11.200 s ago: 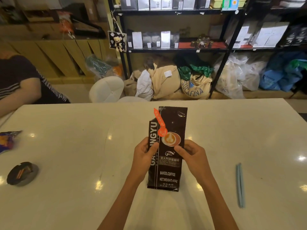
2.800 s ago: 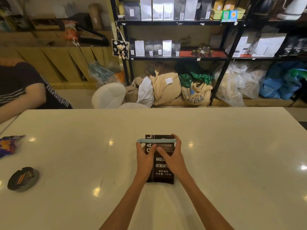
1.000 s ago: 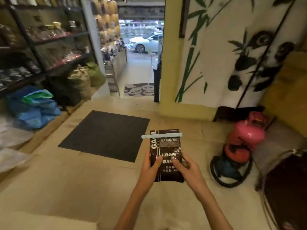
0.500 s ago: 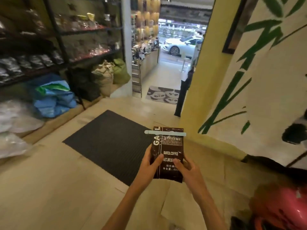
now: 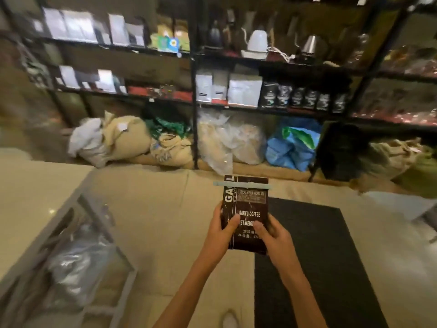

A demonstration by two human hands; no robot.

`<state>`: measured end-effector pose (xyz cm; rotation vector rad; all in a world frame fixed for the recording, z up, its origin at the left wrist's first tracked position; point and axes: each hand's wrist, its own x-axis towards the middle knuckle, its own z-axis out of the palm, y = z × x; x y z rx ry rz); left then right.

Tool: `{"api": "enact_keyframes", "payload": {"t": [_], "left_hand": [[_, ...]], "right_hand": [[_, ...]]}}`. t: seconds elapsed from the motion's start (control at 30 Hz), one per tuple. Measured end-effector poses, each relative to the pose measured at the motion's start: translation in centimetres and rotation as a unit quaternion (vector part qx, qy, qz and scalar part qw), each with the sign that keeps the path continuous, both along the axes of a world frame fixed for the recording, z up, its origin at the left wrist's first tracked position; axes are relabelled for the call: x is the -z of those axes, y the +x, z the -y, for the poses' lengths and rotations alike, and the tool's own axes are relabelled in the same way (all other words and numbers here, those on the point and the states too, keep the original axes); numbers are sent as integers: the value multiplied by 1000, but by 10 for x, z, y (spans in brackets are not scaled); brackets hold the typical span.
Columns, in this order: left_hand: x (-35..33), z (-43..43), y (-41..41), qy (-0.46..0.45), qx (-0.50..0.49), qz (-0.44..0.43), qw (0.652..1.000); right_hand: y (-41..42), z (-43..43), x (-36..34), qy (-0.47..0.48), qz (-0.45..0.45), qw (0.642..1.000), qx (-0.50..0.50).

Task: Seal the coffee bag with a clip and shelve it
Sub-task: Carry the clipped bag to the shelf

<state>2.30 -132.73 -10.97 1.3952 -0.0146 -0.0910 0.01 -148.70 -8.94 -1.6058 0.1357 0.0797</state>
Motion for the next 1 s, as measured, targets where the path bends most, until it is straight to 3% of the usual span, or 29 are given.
{"api": "enact_keyframes", "payload": {"t": [0.2,0.5,0.73,0.9,1.0], "left_hand": [[8,-59,165,32,-138,1,990],[0,-163,401,37,-250,-15,967],[0,-265,595,-36,-330,-38,942],[-22,-372,704,-37,-345,-52,937],[-29,-446,767,17,-332,-31,942]], "right_hand": [[200,-62,7,32,-18,991,-125],[478,-170,8,38,-55,967,-244],[713,-269,-11,25,-77,920,-383],[877,-378,-61,-73,62,920,-380],[957,-460,-87,-165,153,865,-448]]}}
